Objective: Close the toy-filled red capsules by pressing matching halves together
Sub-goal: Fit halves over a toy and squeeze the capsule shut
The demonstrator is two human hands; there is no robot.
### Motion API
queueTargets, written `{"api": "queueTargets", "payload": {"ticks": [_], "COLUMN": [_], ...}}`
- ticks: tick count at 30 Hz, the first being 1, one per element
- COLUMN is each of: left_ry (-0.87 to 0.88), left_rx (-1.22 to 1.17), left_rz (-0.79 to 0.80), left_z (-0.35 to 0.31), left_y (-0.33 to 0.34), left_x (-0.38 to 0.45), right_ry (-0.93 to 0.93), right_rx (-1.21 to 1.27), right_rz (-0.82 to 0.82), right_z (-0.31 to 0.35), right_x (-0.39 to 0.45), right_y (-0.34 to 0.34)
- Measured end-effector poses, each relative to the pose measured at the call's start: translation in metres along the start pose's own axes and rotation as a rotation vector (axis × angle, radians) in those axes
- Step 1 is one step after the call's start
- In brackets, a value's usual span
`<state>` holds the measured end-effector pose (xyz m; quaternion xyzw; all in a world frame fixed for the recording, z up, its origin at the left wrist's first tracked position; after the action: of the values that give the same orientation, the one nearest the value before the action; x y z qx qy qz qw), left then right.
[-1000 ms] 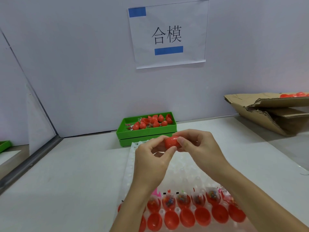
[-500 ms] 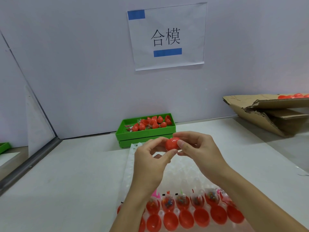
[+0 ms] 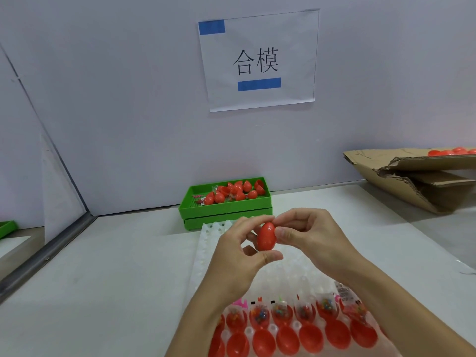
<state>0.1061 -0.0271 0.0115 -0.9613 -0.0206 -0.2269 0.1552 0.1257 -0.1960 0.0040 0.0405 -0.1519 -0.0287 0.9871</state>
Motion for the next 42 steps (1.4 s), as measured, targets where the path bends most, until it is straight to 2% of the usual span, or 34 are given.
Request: {"api": "queueTargets", "payload": {"ticks": [4, 11, 19, 24, 26, 30, 32, 35, 39, 42], "left_ry": [0.031, 0.15, 0.286, 0.344, 0.333, 0.17, 0.117, 0.088, 0.116, 0.156], "left_rx": [0.039, 0.129, 0.246, 0.386, 0.35, 0.032, -0.095, -0.212, -0.172, -0.071], "left_rz": [-0.056, -0.225, -0.295, -0.29, -0.296, -0.266, -0.212, -0.146, -0.141, -0.193], "left_z": [0.0, 0.0, 0.002, 0.0, -0.003, -0.008, -0.011, -0.014, -0.01, -0.006], "left_y": [-0.002, 0.001, 0.003, 0.006, 0.005, -0.002, -0.002, -0.002, -0.003, -0.003], "left_x": [0.0, -0.002, -0.003, -0.003, -0.003, 0.001, 0.0, -0.001, -0.001, -0.001], "right_ry": [0.015, 0.027, 0.013, -0.051, -0.019, 0.259, 0.33, 0.359, 0.37, 0.348], "right_rx": [0.065, -0.035, -0.045, -0.156, -0.108, 0.404, 0.54, 0.615, 0.615, 0.491], "right_rz": [0.016, -0.081, -0.059, -0.062, -0.098, -0.014, 0.049, 0.112, 0.136, 0.061], "right_z": [0.001, -0.002, -0.002, 0.0, -0.001, -0.002, 0.0, 0.003, 0.002, 0.003], "right_x": [-0.002, -0.006, -0.011, -0.015, -0.014, -0.011, -0.012, -0.014, -0.016, -0.015], "right_y": [0.004, 0.012, 0.018, 0.025, 0.025, 0.024, 0.025, 0.027, 0.029, 0.027]}}
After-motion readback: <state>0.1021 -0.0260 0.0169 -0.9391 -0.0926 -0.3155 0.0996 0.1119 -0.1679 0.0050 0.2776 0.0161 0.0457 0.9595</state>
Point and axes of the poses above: each hand's wrist, its own x-axis towards the middle knuckle, its own y-axis out of the palm, z = x × y, the point moved 2 cm from there along x, towards the middle knuckle, and after that the axes turned 12 degrees about -z, right-handed, at the moved point
